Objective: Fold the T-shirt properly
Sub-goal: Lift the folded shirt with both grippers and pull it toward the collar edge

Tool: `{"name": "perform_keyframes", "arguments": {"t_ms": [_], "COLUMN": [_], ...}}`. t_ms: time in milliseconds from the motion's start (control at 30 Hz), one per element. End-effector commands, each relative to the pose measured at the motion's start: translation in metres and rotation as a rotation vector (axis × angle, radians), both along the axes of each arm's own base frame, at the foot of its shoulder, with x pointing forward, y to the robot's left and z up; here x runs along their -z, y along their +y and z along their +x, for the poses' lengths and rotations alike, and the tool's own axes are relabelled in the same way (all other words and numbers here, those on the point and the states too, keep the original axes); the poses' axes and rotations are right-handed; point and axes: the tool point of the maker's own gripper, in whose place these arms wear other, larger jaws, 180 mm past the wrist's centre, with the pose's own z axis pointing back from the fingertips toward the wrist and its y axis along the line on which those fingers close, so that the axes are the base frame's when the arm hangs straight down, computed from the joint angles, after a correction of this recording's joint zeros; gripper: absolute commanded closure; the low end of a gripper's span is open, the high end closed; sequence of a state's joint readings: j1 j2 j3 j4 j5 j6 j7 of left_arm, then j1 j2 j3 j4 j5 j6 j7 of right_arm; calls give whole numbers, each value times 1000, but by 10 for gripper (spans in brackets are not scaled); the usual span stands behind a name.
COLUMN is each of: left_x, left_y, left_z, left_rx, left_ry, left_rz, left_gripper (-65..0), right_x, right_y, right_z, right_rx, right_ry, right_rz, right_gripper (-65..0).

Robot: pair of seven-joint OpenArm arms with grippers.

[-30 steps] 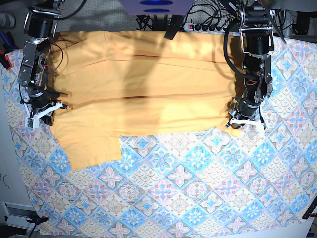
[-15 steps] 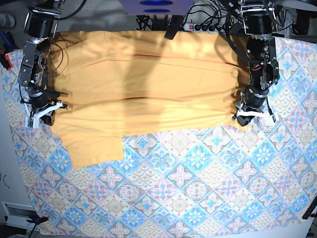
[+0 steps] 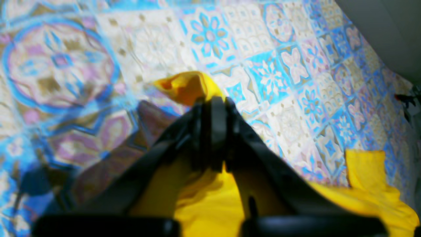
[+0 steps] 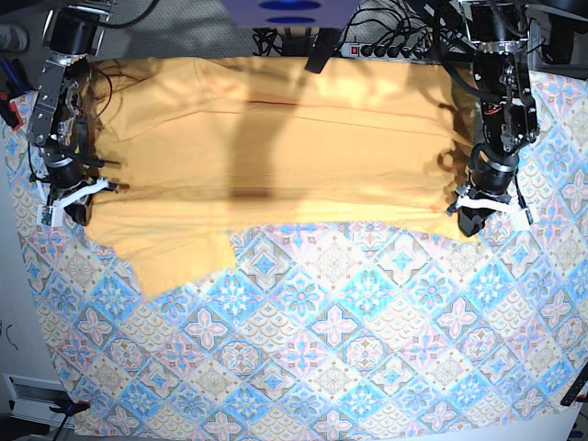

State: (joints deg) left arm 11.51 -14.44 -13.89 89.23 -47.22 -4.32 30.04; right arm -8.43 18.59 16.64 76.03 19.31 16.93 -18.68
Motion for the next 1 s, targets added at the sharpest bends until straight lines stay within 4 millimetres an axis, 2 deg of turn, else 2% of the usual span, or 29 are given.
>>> {"name": "perform_keyframes", "arguments": {"t_ms": [0, 200, 533, 967], "left_x": [-12, -6, -17, -2], "left_y": [6, 5, -5, -4], "left_z": [4, -5, -19, -47], "left_rx": [-15, -10, 25, 38], "left_ry": [-45, -23, -35, 28], "left_rz": [17, 18, 37, 52], "left_gripper": [0, 0, 0, 0], "right_x": [-22, -20, -16, 2], "right_y": [-14, -21, -16, -14], "right_z": [11, 2, -14, -39], "right_rx": [13, 31, 40, 44], "right_ry": [-66, -54, -56, 7], "right_rz": [-34, -39, 17, 28], "right_gripper": [-2, -2, -2, -2]}}
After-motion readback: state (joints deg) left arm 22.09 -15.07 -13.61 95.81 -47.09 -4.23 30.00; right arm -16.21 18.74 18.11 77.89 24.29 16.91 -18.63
